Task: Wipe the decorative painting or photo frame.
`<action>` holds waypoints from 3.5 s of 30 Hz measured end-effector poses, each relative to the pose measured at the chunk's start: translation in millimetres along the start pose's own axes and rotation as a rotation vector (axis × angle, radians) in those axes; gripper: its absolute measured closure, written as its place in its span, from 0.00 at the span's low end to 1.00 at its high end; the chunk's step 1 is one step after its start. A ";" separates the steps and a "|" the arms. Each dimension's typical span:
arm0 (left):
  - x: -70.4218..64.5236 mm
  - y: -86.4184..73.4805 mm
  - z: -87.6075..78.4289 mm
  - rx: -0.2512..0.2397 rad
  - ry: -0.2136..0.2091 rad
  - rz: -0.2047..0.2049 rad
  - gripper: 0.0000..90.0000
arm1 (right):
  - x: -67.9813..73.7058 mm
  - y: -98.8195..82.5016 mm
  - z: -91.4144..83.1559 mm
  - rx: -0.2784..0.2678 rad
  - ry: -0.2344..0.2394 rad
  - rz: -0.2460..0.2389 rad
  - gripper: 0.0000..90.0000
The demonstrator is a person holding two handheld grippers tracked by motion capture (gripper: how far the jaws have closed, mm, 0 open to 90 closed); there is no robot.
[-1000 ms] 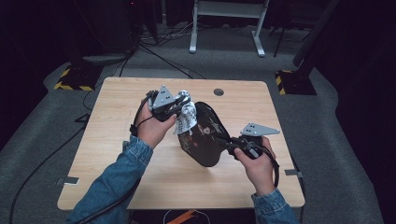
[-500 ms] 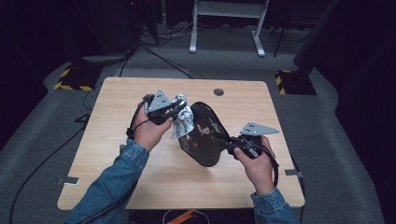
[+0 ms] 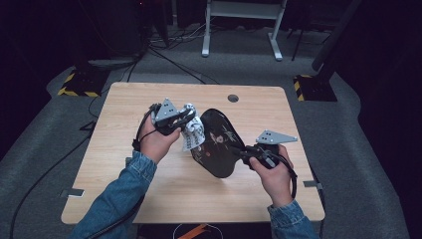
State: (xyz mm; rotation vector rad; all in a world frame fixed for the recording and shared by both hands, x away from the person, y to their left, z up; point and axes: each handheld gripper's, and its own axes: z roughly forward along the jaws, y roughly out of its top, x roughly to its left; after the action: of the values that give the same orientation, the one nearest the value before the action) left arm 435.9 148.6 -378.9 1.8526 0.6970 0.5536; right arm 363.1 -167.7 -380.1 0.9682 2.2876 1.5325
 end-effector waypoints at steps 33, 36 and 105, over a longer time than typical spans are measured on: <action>6.4 -41.8 1.1 0.054 0.007 -0.065 0.89 | -0.8 -0.7 -0.5 -0.004 -0.001 0.006 0.90; 6.3 -44.8 1.1 0.055 0.001 -0.068 0.89 | -1.2 -1.7 -1.2 -0.004 0.000 0.004 0.90; -12.5 -107.9 23.3 0.320 -0.171 -0.106 0.88 | -5.7 -4.2 -0.2 -0.016 0.006 0.008 0.90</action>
State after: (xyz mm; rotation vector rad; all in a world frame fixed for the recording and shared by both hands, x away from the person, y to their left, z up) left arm 419.4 156.6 -488.5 2.1150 0.7985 0.2192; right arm 365.7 -172.5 -384.7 0.9706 2.2751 1.5560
